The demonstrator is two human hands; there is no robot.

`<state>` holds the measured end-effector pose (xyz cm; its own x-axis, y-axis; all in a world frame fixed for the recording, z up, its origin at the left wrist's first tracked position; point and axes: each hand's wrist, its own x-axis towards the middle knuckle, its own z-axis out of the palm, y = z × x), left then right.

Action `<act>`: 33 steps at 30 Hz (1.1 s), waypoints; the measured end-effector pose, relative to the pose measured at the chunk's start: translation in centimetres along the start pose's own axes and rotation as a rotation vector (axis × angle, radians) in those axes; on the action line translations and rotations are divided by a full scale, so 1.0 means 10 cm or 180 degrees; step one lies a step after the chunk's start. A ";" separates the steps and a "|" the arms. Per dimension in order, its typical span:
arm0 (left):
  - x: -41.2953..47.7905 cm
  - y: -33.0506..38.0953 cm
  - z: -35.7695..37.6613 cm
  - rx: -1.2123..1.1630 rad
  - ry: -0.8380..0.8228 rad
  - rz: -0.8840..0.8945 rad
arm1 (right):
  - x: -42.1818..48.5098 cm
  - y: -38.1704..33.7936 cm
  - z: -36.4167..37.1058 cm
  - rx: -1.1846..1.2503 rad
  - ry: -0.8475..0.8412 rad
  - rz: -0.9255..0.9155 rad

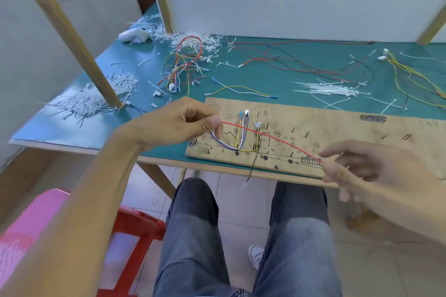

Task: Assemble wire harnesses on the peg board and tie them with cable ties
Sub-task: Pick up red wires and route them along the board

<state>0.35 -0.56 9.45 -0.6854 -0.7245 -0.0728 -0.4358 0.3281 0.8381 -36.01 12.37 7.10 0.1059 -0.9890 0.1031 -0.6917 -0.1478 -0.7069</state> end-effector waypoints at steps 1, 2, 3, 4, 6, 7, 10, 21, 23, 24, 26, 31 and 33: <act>0.04 0.01 0.02 0.0097 -0.0011 0.0046 | 0.12 -0.09 0.13 0.0074 -0.0188 -0.0064; 0.08 0.01 0.04 0.0149 0.0010 0.0095 | 0.24 -0.18 0.28 0.0216 -0.0383 -0.0091; 0.11 0.00 0.05 0.0162 0.0054 0.0138 | 0.35 -0.28 0.43 0.0453 -0.0559 -0.0069; 0.13 -0.02 0.05 0.0169 0.0116 0.0172 | 0.43 -0.38 0.57 0.0656 -0.0713 -0.0042; 0.13 -0.11 0.00 0.0183 0.0274 0.0149 | 0.52 -0.47 0.79 0.0721 -0.0706 -0.0167; 0.12 -0.18 -0.04 0.0153 0.0404 0.0045 | 0.54 -0.44 0.87 0.0615 -0.0579 -0.0216; 0.02 -0.42 -0.18 -0.0054 0.0879 -0.0446 | 0.57 -0.28 0.96 0.0127 -0.0315 -0.0159; 0.09 -0.65 0.01 0.0488 0.1578 -0.1059 | 0.57 -0.22 1.17 -0.0347 0.0236 -0.0229; 0.11 -0.67 -0.01 0.0832 0.1672 -0.1110 | 0.59 -0.25 1.22 -0.0288 0.0277 -0.0207; 0.11 -0.68 -0.01 0.0940 0.1679 -0.1139 | 0.60 -0.25 1.24 -0.0266 0.0301 -0.0185; 0.12 -0.71 0.00 0.0996 0.1697 -0.1194 | 0.62 -0.25 1.25 -0.0234 0.0346 -0.0120; 0.15 -0.78 0.06 0.0979 0.1955 -0.1214 | 0.64 -0.23 1.26 -0.0062 0.0370 0.0086; 0.14 -0.80 0.08 0.0930 0.1997 -0.1163 | 0.65 -0.21 1.28 0.0059 0.0391 0.0141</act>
<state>2.40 -3.70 2.21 -0.0488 -0.9960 0.0755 -0.7659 0.0858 0.6373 -24.77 6.29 0.32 -0.0136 -0.9877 0.1558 -0.6804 -0.1051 -0.7253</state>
